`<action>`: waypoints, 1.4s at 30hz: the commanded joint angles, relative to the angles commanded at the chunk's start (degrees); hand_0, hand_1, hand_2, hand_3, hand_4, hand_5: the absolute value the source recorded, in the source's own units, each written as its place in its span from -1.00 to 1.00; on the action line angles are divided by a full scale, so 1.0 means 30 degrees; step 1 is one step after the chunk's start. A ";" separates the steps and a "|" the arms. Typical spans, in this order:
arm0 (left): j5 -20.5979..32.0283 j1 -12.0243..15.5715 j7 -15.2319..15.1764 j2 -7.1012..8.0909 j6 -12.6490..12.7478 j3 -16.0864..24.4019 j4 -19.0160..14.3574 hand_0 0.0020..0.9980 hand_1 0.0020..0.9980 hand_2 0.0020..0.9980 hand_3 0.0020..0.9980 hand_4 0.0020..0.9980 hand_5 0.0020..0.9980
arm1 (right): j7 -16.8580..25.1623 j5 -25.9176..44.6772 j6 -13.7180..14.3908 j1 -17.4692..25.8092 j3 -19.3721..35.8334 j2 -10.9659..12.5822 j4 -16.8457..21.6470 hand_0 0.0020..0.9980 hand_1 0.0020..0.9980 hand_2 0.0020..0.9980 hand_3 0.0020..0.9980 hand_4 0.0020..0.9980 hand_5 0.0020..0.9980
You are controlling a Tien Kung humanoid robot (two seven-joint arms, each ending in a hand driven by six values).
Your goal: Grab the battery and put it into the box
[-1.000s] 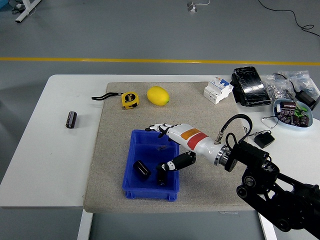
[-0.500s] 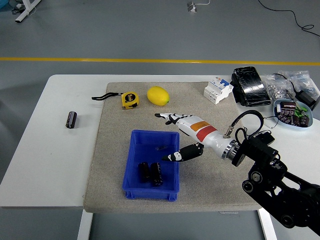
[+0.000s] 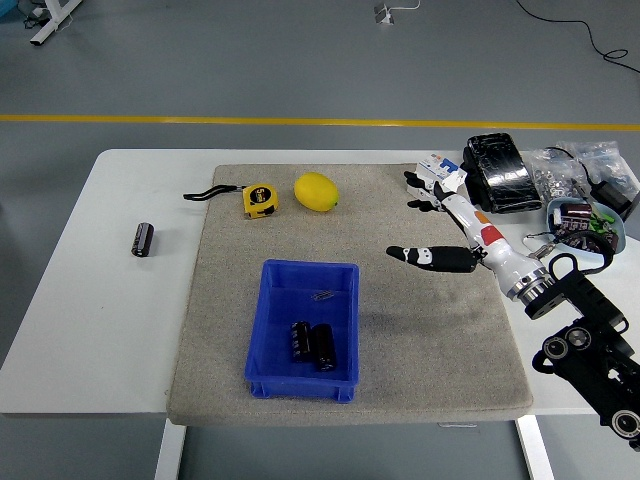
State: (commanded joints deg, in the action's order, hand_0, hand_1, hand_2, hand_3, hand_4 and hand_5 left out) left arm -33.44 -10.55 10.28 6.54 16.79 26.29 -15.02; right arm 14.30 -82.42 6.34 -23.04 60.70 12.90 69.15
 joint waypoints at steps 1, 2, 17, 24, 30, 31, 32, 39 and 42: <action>0.0011 -0.0012 -0.0006 -0.0009 0.0006 0.0002 0.0005 0.48 0.38 0.46 0.25 0.31 0.30 | 0.0004 0.0869 -0.0046 0.0331 0.0467 -0.0037 -0.0007 0.53 0.55 0.83 0.94 1.00 -0.18; 0.0012 -0.0027 -0.0010 -0.0016 0.0007 0.0003 0.0007 0.48 0.38 0.46 0.25 0.31 0.30 | -0.0006 0.1614 -0.0108 0.0603 0.0907 -0.0059 -0.0018 0.53 0.55 0.83 0.94 1.00 -0.18; 0.0243 -0.0286 -0.0092 -0.0133 0.0079 -0.0338 -0.0062 0.47 0.38 0.46 0.25 0.31 0.30 | 0.0606 0.6982 -0.0279 0.3777 0.4354 -0.0475 0.0005 0.56 0.58 0.77 0.85 1.00 0.46; 0.0000 -0.0343 -0.0007 -0.0249 0.0025 -0.0206 -0.0081 0.47 0.37 0.45 0.25 0.31 0.29 | 0.0660 0.7131 -0.0414 0.4567 0.4475 -0.0242 0.0124 0.60 0.60 0.76 0.82 1.00 0.63; -0.0660 -0.0334 0.0156 -0.0295 -0.0135 0.0029 -0.0100 0.47 0.37 0.45 0.25 0.31 0.29 | 0.0676 0.7091 -0.0436 0.4429 0.4539 -0.0309 0.0254 0.62 0.62 0.76 0.81 1.00 0.67; -0.0743 -0.0356 0.0165 -0.0293 -0.0167 0.0036 -0.0098 0.47 0.37 0.45 0.25 0.31 0.29 | 0.0668 0.7038 -0.0416 0.4400 0.4601 -0.0312 0.0309 0.62 0.62 0.76 0.81 1.00 0.67; -0.0716 -0.0369 0.0141 -0.0289 -0.0183 -0.0013 -0.0096 0.47 0.37 0.45 0.25 0.31 0.29 | 0.0664 0.6996 -0.0396 0.4386 0.4678 -0.0310 0.0354 0.62 0.62 0.76 0.81 1.00 0.67; 0.0001 -0.0467 -0.0137 -0.0293 -0.0114 -0.0350 -0.0079 0.47 0.37 0.45 0.25 0.31 0.29 | 0.0638 0.6913 -0.0351 0.4374 0.5056 -0.0222 0.0471 0.66 0.62 0.76 0.80 1.00 0.68; -0.0142 -0.0521 -0.0113 -0.0286 -0.0165 -0.0314 -0.0081 0.47 0.37 0.45 0.25 0.31 0.29 | 0.0609 0.6889 -0.0350 0.4406 0.5116 -0.0228 0.0466 0.65 0.62 0.76 0.79 1.00 0.68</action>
State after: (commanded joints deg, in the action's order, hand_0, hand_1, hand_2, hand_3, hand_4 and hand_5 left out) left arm -33.87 -12.12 9.94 5.68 16.30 25.35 -15.26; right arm 16.12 -61.75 5.29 -9.82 76.05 12.22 70.55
